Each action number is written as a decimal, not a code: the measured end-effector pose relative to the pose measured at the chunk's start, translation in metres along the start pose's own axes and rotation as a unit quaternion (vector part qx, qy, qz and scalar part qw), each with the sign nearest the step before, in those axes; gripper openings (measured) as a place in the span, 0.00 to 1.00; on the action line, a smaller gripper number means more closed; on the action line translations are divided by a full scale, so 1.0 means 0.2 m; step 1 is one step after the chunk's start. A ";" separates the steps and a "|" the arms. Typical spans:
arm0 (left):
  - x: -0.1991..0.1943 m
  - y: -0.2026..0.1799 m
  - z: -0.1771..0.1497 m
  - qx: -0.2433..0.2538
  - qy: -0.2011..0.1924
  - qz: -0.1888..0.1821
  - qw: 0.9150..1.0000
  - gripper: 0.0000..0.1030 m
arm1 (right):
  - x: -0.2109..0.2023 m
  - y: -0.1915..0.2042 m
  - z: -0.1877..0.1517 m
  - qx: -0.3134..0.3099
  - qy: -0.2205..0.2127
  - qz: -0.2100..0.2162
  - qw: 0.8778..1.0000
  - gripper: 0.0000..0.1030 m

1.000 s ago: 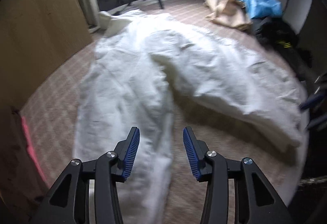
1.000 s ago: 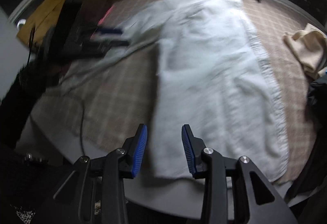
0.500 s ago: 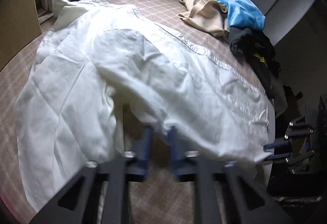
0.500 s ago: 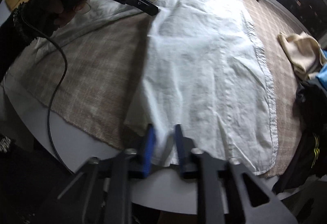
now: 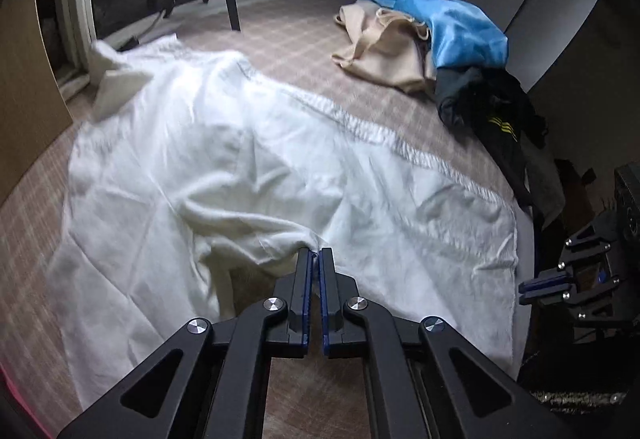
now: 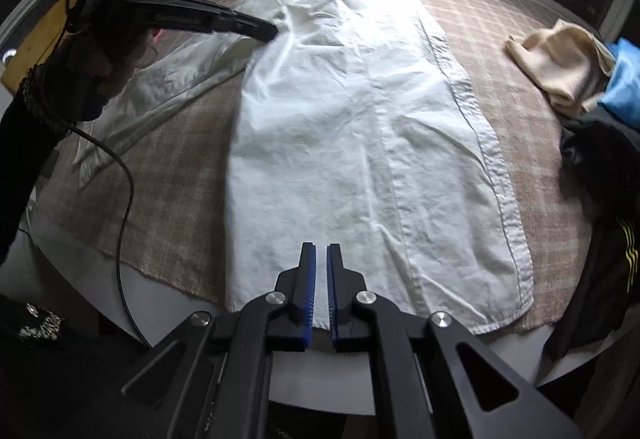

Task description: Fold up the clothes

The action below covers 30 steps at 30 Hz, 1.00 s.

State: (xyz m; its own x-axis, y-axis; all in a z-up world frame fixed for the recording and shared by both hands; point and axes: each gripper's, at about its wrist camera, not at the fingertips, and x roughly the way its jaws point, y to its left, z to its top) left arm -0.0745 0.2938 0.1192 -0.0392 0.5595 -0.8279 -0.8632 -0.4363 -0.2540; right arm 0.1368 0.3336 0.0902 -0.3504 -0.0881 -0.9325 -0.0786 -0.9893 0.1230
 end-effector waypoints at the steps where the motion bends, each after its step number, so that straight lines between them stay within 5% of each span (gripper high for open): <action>1: 0.00 -0.01 0.01 0.003 0.001 0.004 1.000 0.03 | -0.01 0.00 0.00 -0.004 0.000 0.001 1.000 0.06; 2: 0.00 -0.01 0.02 0.005 0.003 0.007 1.000 0.03 | -0.03 0.02 0.00 -0.013 -0.005 -0.003 1.000 0.08; 5: 0.01 -0.04 0.04 0.015 0.006 0.012 1.000 0.03 | -0.05 0.12 0.04 -0.041 -0.020 -0.003 0.999 0.42; 6: 0.01 -0.04 0.04 0.014 0.007 0.013 1.000 0.03 | -0.06 0.15 0.06 -0.049 -0.029 0.001 0.998 0.46; 13: -0.02 -0.06 0.06 0.008 0.006 0.010 1.000 0.03 | 0.10 0.36 0.22 -0.098 -0.037 -0.015 0.994 0.46; 16: -0.02 -0.07 0.06 0.008 0.006 0.010 1.000 0.03 | 0.17 0.39 0.30 -0.112 -0.041 -0.070 0.990 0.46; 17: -0.02 -0.06 0.06 0.005 0.006 0.009 1.000 0.03 | 0.20 0.39 0.32 -0.118 -0.042 -0.086 0.988 0.43; 19: -0.03 -0.06 0.05 -0.001 0.004 0.007 1.000 0.04 | 0.25 0.34 0.36 -0.106 -0.020 -0.088 0.990 0.05; 24: -0.09 -0.05 -0.05 -0.012 -0.001 0.022 1.000 0.26 | 0.18 0.18 0.40 -0.050 -0.012 -0.034 0.998 0.02; 30: -0.11 -0.09 -0.29 -0.051 0.003 -0.015 0.999 0.26 | 0.06 0.09 0.41 -0.003 -0.032 0.010 0.999 0.02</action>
State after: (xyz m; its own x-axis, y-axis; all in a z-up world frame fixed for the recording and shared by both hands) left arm -0.0292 0.2488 0.1121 -0.0108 0.5697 -0.8218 -0.8083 -0.4888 -0.3282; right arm 0.0552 0.3242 0.1095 -0.4101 -0.1007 -0.9065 -0.0647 -0.9882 0.1390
